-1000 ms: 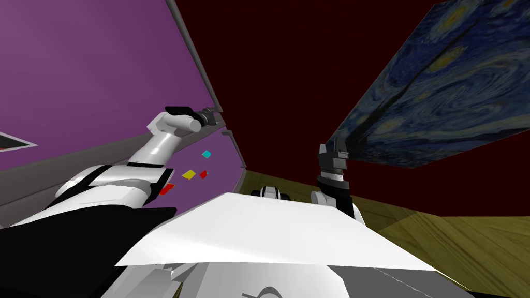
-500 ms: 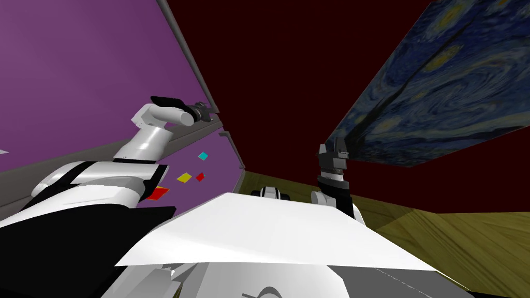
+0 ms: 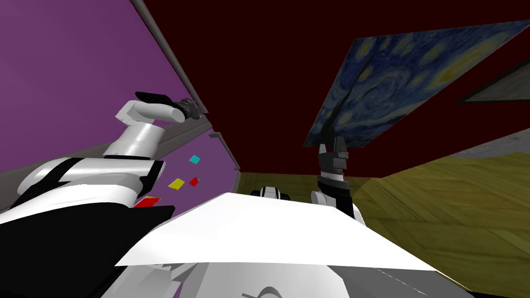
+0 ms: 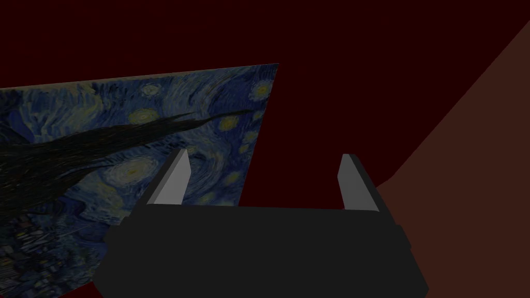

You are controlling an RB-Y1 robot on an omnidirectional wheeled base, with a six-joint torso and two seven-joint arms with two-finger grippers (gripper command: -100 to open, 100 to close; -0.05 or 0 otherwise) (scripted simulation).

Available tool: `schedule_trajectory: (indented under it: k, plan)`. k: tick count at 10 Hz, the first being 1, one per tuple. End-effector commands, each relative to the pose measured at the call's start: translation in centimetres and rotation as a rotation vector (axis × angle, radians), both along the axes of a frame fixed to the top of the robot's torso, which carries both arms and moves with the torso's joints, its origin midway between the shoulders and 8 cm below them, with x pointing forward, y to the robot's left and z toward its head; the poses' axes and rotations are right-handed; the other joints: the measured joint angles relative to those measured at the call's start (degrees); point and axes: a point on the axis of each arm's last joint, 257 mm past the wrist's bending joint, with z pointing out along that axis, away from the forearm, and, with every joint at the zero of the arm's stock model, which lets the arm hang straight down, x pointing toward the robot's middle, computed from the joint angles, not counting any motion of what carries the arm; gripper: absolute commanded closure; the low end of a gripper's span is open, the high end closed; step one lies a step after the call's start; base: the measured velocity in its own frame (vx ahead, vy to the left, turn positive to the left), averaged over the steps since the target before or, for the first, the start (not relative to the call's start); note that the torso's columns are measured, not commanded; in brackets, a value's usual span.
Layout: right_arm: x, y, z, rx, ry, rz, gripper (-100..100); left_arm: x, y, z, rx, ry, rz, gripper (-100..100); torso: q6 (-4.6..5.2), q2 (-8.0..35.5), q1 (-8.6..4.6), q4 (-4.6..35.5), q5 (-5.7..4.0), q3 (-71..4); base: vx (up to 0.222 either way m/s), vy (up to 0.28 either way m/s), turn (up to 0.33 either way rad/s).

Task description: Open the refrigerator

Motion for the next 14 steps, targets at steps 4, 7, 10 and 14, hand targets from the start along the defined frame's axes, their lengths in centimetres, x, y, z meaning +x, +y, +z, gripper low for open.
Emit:
schedule_trajectory:
  k: [4, 7, 10, 14]
  plan:
    - [0.0, 0.0, 0.0, 0.0, 0.0, 0.0, 0, -5.0, 10.5, 0.8, 0.01, -0.015, 0.199, -100, -0.38, -0.1, 0.34, 0.0, 0.22, 0.0, -0.107, 0.016, -0.294]
    - [0.0, 0.0, 0.0, 0.0, 0.0, 0.0, 0, -7.3, 14.3, 0.6, 0.005, -0.012, 0.279, -100, -0.08, 0.2, 0.27, -0.1, 0.23, 0.1, -0.145, 0.03, -0.332]
    - [0.0, 0.0, 0.0, 0.0, 0.001, 0.0, 0, -9.3, 17.0, 1.1, 0.013, -0.018, 0.338, -100, -0.55, 0.0, 0.26, -0.1, 0.32, 0.1, -0.046, 0.007, -0.128]
    - [0.0, 0.0, 0.0, 0.0, 0.0, 0.0, 0, -12.0, 20.5, 0.5, 0.003, -0.009, 0.416, -100, -0.1, 0.2, 0.11, -0.1, 0.22, 0.2, -0.113, 0.003, -0.253]
